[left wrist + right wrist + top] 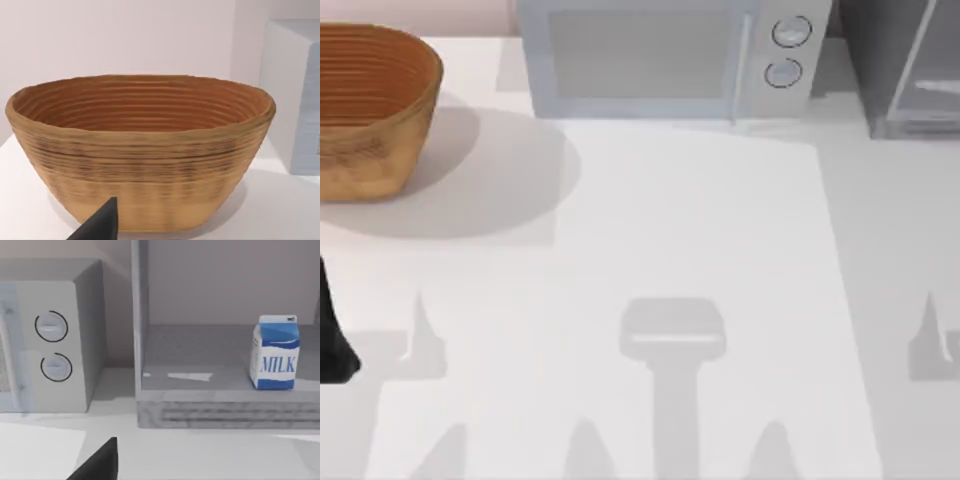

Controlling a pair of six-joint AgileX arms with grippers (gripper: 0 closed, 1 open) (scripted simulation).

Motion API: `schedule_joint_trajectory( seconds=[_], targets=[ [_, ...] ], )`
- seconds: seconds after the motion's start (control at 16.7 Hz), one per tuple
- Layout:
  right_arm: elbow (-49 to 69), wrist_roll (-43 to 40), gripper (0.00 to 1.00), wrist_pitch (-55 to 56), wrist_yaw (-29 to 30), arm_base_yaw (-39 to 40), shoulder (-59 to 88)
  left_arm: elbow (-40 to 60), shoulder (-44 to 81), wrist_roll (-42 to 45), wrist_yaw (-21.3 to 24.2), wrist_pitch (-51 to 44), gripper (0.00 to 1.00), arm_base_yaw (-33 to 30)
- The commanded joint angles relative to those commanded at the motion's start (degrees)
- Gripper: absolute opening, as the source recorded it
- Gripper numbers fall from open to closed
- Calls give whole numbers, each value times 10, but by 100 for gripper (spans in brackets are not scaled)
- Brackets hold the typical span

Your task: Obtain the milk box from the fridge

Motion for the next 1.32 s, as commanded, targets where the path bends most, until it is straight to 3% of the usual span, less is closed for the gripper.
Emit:
schedule_joint_trajectory(
  seconds=[0.24, 0.42, 1.32],
  targets=[
    [3, 0, 100, 18, -7, -6, 17, 0, 0, 0, 0, 0, 100, 0],
    [14, -2, 100, 89, -31, -32, 87, 0, 0, 0, 0, 0, 100, 0],
    [78, 8, 100, 750, -241, -250, 853, 0, 0, 0, 0, 0, 100, 0]
  ],
)
